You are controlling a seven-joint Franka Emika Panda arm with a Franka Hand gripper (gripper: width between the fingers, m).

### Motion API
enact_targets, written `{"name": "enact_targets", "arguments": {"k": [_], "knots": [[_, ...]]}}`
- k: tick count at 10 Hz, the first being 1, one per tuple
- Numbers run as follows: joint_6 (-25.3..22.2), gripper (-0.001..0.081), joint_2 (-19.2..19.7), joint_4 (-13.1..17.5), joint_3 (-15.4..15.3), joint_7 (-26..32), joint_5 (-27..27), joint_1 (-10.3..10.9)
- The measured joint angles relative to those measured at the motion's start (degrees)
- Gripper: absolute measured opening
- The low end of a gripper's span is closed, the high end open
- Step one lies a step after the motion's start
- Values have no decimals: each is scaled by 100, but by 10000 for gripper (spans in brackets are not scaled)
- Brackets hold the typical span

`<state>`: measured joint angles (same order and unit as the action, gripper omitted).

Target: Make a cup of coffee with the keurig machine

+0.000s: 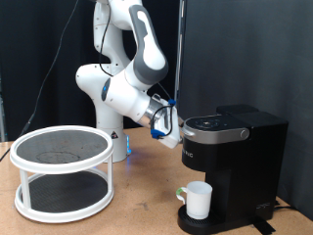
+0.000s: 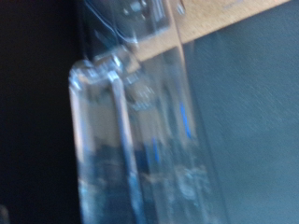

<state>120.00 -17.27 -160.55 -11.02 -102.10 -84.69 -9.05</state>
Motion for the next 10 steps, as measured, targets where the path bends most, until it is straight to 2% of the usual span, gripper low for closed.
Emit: {"name": "enact_targets", "arguments": {"k": [6, 10], "knots": [[-1100, 734, -1088, 14, 46, -520, 82, 1], [-1527, 734, -1863, 52, 72, -1155, 77, 2]]}}
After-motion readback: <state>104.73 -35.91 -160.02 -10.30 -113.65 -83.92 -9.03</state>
